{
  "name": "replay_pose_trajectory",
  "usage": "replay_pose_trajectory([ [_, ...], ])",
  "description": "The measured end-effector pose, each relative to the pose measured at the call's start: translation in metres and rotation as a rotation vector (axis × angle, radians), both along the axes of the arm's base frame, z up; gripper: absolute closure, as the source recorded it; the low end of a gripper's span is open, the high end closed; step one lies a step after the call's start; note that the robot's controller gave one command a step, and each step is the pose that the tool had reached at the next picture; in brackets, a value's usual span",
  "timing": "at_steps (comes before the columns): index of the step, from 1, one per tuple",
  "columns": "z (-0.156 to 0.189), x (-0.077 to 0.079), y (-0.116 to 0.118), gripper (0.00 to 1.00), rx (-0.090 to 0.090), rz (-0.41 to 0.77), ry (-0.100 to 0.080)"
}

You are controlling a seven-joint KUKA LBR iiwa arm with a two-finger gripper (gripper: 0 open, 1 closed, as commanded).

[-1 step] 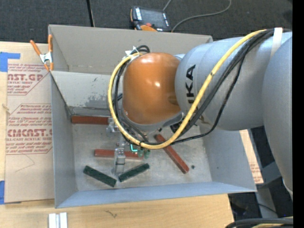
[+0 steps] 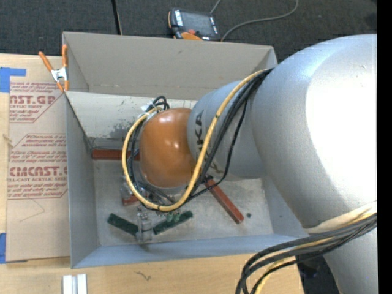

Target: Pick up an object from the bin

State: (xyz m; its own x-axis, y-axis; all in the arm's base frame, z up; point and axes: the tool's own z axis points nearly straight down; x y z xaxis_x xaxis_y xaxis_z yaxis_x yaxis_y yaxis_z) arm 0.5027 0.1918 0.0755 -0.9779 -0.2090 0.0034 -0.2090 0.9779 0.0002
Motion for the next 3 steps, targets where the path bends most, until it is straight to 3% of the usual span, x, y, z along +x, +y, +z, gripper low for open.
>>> replay_pose_trajectory([
  [1,0.005,0.021,-0.051,0.0,0.0,-0.07,-0.006],
  [2,0.005,0.02,-0.048,1.0,0.002,-0.065,-0.004],
  [3,0.132,0.021,-0.031,1.0,0.004,-0.041,-0.013],
])
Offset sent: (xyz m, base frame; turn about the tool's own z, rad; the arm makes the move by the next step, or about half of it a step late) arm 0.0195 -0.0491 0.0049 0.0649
